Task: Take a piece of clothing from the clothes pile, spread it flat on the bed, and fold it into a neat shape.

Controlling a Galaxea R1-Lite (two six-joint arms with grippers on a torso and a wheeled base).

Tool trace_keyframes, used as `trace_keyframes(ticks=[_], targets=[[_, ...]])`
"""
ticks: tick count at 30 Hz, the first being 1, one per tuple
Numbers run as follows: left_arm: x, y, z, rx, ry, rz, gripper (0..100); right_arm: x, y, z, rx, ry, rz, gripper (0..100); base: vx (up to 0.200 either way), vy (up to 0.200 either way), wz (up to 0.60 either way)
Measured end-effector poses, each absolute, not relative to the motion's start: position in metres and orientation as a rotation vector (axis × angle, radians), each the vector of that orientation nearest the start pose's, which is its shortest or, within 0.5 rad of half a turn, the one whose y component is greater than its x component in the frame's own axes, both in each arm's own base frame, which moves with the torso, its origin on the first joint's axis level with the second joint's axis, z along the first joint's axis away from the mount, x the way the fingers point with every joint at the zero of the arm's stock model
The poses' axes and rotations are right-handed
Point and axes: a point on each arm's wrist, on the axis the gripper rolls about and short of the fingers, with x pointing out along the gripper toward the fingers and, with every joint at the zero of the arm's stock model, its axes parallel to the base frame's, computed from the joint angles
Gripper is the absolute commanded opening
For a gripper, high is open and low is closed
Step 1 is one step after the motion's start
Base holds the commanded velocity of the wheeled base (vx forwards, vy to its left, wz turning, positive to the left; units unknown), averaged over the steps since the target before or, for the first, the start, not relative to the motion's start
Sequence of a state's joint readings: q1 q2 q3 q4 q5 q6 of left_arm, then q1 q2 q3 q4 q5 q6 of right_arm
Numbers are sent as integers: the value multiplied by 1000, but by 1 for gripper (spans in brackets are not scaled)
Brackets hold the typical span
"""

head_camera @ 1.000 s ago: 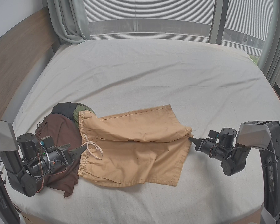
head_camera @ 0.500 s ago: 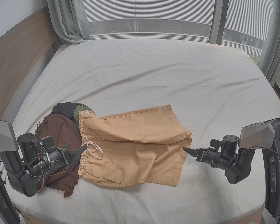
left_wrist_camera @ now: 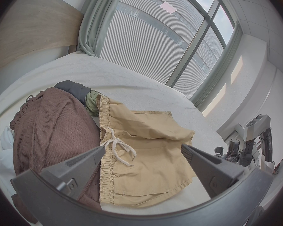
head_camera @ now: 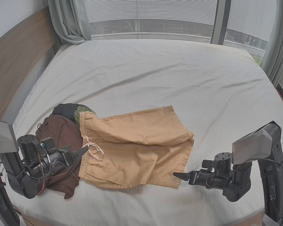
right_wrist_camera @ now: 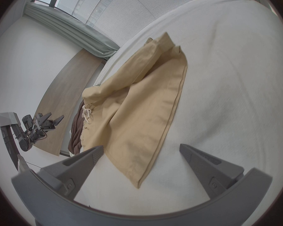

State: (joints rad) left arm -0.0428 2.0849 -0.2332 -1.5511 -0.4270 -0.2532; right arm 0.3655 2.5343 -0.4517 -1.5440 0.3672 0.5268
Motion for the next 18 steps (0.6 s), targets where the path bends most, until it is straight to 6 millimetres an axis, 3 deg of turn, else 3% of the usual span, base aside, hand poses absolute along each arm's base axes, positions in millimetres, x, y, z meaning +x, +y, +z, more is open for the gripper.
trace_keyframes(ticks=[18], targets=[[267,-21,43,-306,357,-429,100,283,144,-78,531,767,562,100,0,0,0]])
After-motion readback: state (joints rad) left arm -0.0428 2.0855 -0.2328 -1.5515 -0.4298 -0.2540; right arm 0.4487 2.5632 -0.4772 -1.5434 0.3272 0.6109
